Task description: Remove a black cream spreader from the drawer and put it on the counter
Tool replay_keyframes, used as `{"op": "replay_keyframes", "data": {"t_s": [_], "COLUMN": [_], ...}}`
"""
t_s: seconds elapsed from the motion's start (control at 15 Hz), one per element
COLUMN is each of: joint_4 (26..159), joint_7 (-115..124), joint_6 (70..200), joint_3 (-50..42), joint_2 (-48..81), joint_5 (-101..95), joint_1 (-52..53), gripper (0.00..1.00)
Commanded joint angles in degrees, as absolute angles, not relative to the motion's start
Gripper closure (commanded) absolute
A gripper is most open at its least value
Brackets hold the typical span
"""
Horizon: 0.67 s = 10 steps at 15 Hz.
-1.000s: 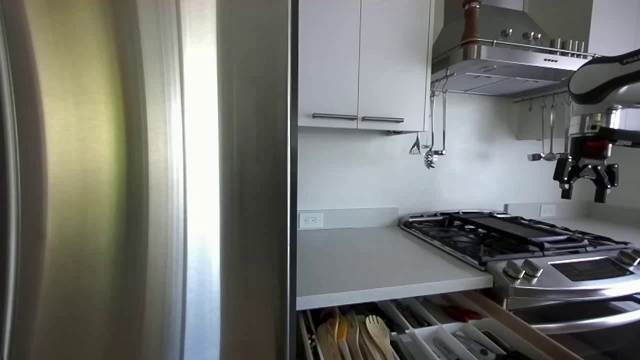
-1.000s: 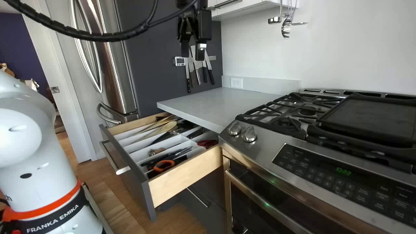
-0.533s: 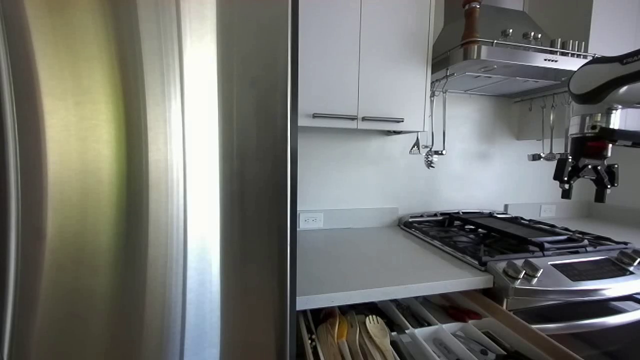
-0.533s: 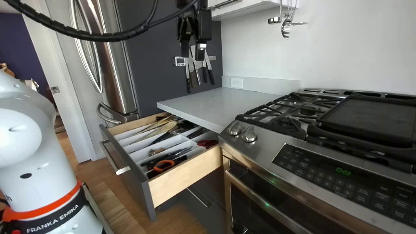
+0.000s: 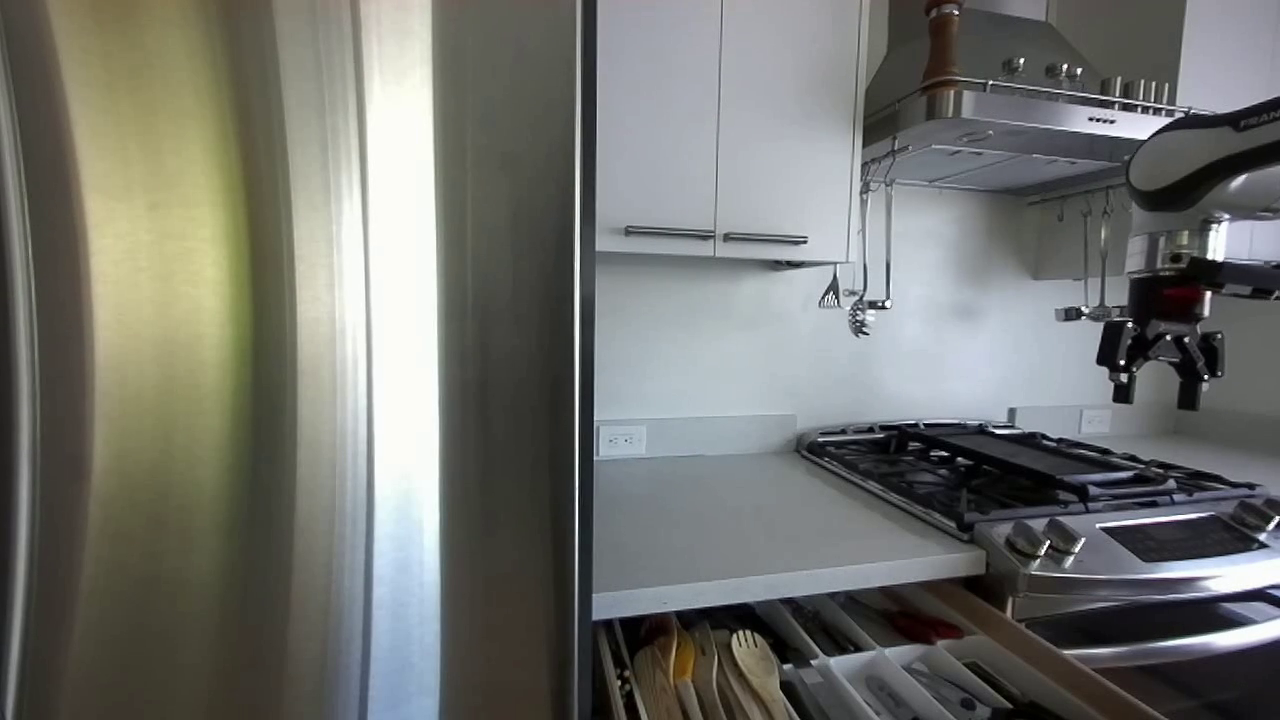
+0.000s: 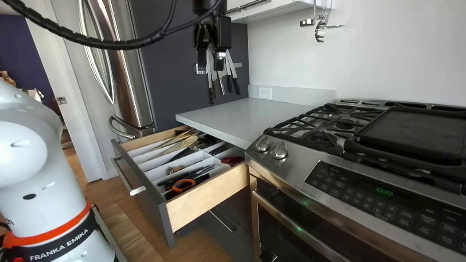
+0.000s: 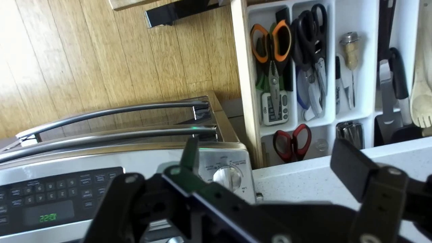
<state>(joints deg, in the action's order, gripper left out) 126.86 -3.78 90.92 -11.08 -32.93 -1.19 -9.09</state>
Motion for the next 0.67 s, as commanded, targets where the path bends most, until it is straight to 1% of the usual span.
{"op": "replay_keyframes", "data": {"t_s": [0.0, 0.4, 0.6], "joint_4": [136.15, 147.71, 152.15], "joint_7": [-0.89, 3.83, 3.53], "joint_6": [90.54, 93.50, 101.59], "joint_3": [-5.84, 5.17, 9.57], "joint_2": [-40.16, -46.99, -48.28], "joint_5": [2.49, 12.78, 20.24], "joint_1": [-6.33, 2.22, 7.79], "gripper": [0.00, 0.00, 0.00]}}
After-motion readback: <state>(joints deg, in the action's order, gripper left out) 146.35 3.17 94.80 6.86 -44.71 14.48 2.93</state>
